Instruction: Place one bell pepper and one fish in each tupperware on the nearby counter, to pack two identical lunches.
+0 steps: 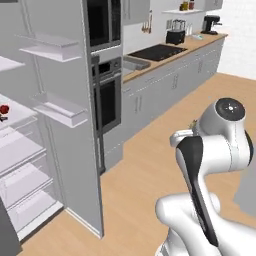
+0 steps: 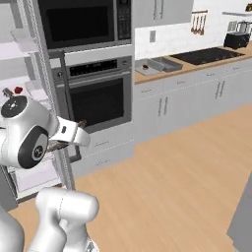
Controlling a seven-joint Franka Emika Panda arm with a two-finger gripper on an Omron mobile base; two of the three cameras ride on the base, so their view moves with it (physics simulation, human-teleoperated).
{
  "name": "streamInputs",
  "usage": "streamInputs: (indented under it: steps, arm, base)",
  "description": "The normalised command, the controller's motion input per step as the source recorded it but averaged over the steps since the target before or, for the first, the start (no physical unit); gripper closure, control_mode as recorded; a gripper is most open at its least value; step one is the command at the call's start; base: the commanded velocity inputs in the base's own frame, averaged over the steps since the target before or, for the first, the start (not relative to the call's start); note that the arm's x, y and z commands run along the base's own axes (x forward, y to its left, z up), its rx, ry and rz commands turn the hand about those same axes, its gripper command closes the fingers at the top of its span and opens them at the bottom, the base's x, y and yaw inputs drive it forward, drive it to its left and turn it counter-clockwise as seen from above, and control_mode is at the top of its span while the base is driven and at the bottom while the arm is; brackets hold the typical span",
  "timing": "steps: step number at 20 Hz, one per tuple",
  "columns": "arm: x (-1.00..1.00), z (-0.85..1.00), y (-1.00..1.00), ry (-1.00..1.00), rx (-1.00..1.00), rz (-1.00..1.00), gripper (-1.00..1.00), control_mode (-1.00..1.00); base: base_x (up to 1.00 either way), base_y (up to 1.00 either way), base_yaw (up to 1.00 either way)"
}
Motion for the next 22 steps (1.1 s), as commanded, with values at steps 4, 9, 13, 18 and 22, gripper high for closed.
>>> streamInputs:
  steps: [4, 9, 13, 18, 22]
  arm:
    - [0.0, 0.0, 0.0, 0.0, 0.0, 0.0, 1.0, 1.0]
    - [0.0, 0.0, 0.0, 0.0, 0.0, 0.0, 1.0, 1.0]
    - [0.0, 0.0, 0.0, 0.0, 0.0, 0.0, 1.0, 1.0]
    - [0.0, 0.0, 0.0, 0.0, 0.0, 0.0, 1.0, 1.0]
    - [0.0, 0.0, 0.0, 0.0, 0.0, 0.0, 1.0, 1.0]
  base:
    - [0.97, -0.56, -0.33]
    - [1.0, -0.06, -0.01]
    - [1.0, -0.07, 0.18]
    - [1.0, -0.41, 0.29]
    - [1.0, -0.64, 0.27]
